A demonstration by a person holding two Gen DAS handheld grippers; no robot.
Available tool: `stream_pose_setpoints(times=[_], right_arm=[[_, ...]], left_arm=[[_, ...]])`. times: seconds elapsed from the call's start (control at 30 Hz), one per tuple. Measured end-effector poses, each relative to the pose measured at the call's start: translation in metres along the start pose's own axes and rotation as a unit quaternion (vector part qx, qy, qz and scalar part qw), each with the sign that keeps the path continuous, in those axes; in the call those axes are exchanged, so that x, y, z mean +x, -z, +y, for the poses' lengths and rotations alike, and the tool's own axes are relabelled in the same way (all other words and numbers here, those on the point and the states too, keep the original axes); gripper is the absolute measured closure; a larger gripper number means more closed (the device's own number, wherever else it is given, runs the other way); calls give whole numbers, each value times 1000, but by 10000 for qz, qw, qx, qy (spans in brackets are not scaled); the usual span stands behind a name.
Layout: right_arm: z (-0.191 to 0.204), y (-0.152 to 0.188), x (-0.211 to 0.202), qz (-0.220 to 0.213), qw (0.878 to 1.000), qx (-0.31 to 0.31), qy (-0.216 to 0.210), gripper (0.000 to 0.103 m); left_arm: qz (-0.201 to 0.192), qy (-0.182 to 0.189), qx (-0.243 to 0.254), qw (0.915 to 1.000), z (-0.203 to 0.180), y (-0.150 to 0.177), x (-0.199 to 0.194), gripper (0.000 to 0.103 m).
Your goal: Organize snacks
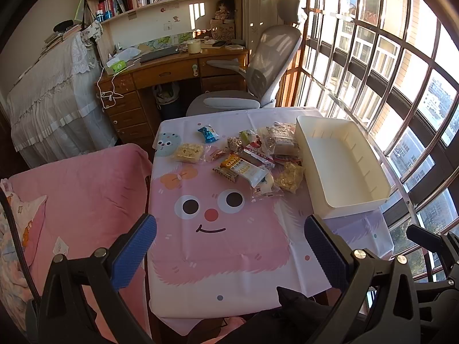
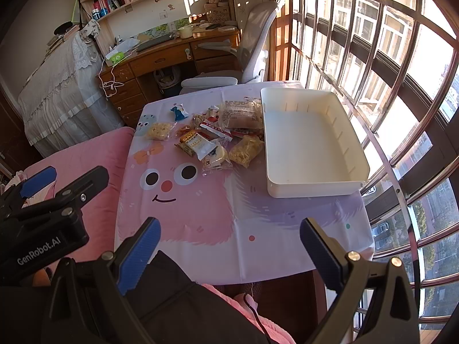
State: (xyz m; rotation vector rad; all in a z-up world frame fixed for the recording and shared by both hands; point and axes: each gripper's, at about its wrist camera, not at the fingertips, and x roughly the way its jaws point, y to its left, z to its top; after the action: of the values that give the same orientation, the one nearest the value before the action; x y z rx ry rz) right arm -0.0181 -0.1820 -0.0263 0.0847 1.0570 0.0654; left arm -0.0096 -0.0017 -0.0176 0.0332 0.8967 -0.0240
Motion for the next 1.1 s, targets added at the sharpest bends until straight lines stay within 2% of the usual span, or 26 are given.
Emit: stream_pose_setpoints(times=[0.07, 0.63, 0.83, 0.97, 1.0, 1.1], right_arm=[[-1, 1, 1, 5, 10000, 5, 4, 5], [-1, 5, 2, 18, 10000, 0, 19, 5], [0, 14, 1, 102, 9999, -8, 77, 5], [5, 14, -1, 185, 9997, -2, 144, 5], [5, 15, -1, 191, 9997, -2, 159, 5], [10, 14, 0, 265, 9995, -33, 177, 5]], left_arm=[[0, 6, 4, 10000, -2, 6, 2, 1], [35, 19, -18, 10000, -4, -2, -4, 1], [149, 88, -67, 9998, -9, 21, 0, 1], [258, 102, -169, 9995, -4, 27, -1, 1], [283, 120, -191, 9993, 7, 17, -3, 1], [369, 115, -299, 9988, 15, 19, -2, 1]])
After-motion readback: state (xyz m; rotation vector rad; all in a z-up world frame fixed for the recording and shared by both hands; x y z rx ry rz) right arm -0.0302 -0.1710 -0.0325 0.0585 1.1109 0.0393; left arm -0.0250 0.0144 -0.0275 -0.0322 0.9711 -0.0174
